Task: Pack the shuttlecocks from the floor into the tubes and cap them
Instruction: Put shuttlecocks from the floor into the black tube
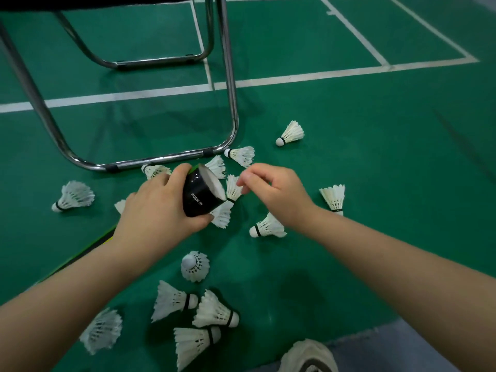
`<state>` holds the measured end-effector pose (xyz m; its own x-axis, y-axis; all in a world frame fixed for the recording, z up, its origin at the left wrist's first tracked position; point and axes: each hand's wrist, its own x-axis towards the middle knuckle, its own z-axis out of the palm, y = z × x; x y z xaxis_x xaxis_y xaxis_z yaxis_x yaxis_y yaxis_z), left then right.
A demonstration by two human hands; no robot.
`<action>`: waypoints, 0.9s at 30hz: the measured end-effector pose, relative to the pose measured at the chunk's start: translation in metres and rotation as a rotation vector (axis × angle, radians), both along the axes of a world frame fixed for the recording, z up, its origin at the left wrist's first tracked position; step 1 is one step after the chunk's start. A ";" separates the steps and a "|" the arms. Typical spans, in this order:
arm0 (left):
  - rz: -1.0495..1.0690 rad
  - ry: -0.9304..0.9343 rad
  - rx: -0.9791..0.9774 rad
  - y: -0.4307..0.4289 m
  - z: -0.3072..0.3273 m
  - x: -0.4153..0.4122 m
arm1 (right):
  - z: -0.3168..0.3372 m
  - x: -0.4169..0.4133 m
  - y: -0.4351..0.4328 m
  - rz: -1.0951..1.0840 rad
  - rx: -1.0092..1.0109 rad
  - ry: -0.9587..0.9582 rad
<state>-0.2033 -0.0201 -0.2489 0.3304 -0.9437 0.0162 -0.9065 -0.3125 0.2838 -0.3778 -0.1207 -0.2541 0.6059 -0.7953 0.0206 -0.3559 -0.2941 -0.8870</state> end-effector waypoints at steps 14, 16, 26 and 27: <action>0.054 0.032 0.085 0.058 0.002 -0.010 | -0.097 -0.034 0.105 0.160 0.168 0.539; 0.067 0.038 0.096 0.062 0.002 -0.009 | -0.096 -0.022 0.109 0.250 0.087 0.589; 0.161 0.048 0.129 0.078 0.004 0.010 | -0.119 0.072 0.082 0.451 -0.352 0.667; 0.166 0.043 0.138 0.080 0.003 0.013 | -0.124 0.076 0.080 0.439 -0.323 0.700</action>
<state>-0.1908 0.0597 -0.2456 0.4795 -0.8683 -0.1271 -0.8272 -0.4956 0.2649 -0.3014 -0.0403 -0.3780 0.8129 -0.5075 -0.2859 -0.5818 -0.7304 -0.3578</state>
